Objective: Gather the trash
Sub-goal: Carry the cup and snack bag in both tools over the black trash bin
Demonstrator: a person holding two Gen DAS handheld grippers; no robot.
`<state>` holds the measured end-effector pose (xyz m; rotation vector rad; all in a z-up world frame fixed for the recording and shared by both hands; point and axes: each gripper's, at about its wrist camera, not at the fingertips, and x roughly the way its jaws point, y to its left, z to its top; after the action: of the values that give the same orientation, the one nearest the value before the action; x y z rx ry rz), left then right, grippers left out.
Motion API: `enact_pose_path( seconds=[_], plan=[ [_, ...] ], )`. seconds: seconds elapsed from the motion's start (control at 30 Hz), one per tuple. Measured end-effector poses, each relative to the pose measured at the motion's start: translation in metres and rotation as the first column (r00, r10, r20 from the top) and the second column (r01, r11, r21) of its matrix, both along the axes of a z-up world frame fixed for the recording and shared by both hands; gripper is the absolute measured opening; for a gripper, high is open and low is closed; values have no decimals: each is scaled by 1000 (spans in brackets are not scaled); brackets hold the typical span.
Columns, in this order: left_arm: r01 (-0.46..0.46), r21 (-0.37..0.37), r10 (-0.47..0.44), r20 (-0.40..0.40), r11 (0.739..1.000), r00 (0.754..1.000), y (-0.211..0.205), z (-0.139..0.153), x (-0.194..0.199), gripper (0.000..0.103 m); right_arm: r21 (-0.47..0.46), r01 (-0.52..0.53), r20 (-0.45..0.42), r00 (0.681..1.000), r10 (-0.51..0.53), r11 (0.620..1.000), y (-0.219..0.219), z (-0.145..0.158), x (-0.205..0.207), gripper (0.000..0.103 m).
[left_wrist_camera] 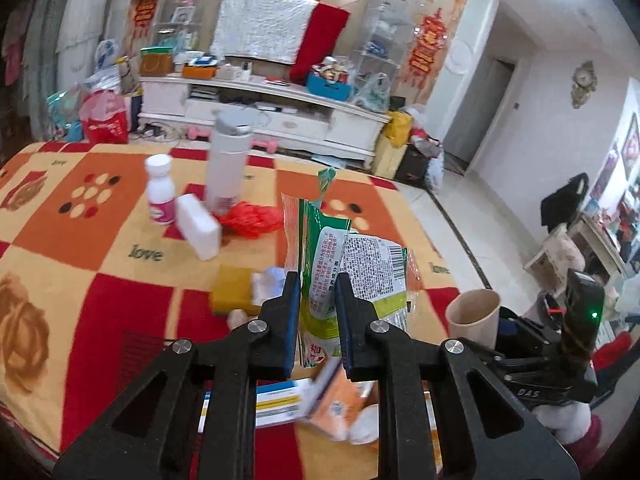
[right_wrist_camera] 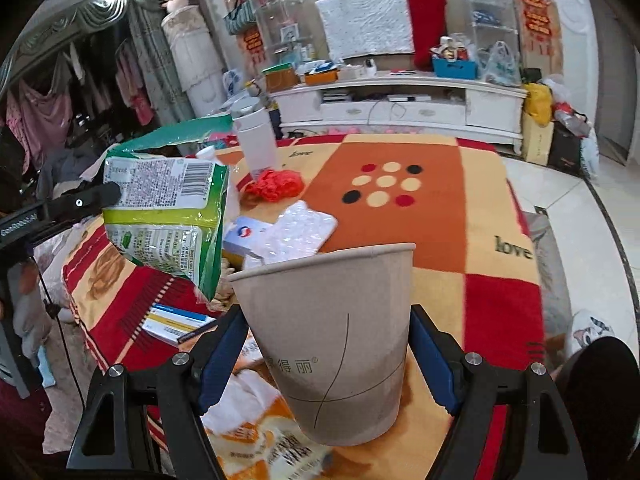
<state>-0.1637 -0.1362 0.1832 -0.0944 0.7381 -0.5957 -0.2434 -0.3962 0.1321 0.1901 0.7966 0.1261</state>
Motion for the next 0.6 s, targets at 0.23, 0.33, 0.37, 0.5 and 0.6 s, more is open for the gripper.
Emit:
enact_pose_path(
  seconds=[0.23,0.33,0.37,0.5,0.6],
  plan=[
    [91,-5,-91,-11,996,996,-56,1,-12,15,-16,81,-9,997,-81,997,-36,-3,-21,78],
    [132,-1,-132,-18,991,991,-81,1,-18,15,-27,134,-14,991,-134,991,-57,-5,-34,78],
    [144,1,-144,-20,990,989,-89,0,-20,15,-32,152,-16,988,-152,988,-65,-5,-39,78],
    [199,19,-199,-21,980,980,-127,-3,-31,15,-45,223,-26,974,-225,974,-96,-9,-60,78],
    [234,29,-233,-33,972,972,-152,-5,-38,15,-68,280,-36,959,-283,958,-118,-13,-76,78]
  ],
)
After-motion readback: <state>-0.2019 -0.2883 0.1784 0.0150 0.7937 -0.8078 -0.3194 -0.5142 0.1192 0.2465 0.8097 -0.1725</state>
